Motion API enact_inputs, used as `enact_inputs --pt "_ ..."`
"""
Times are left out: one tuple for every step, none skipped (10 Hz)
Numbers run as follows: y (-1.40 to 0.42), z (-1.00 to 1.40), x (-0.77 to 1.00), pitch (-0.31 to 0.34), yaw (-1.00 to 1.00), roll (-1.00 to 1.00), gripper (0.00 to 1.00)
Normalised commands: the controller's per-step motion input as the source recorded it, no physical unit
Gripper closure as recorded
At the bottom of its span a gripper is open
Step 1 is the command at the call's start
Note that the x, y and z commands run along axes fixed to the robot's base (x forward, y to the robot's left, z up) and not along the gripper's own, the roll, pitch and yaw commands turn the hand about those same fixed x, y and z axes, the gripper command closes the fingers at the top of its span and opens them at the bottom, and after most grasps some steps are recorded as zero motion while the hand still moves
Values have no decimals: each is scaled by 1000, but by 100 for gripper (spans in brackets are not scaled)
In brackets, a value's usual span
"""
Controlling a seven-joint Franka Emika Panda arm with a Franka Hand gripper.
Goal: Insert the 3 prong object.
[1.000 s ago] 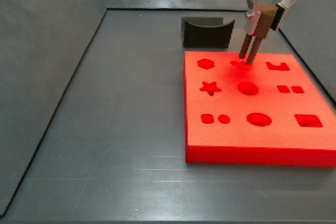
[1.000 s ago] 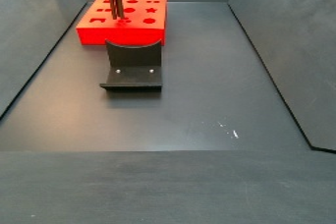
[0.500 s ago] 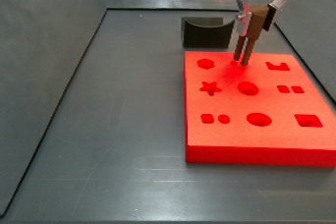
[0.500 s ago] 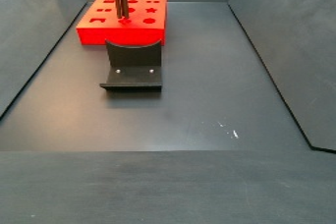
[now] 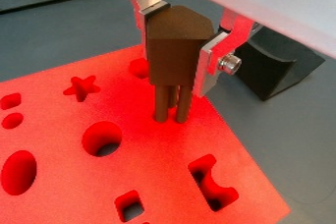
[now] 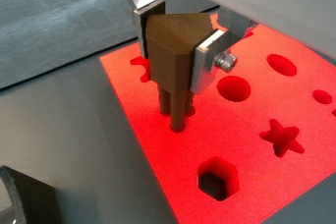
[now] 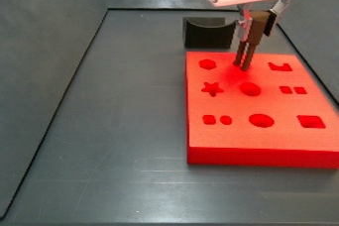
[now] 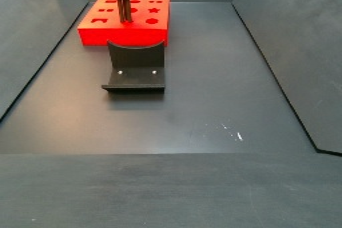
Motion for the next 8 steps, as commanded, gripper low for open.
enact_inputs --pt "0 -449 0 -41 -31 0 100" --pt "0 -343 -97 -50 -34 -20 100" --pt "-49 -166 -94 -86 0 -53 100" --pt "0 -177 -126 -101 0 -60 100" --pt "0 -189 -69 -91 0 -61 100" --pt "0 -249 -6 -90 0 -53 100" --pt "-34 -617 0 -159 -31 -21 100" --pt "-43 -823 0 -114 -37 0 100"
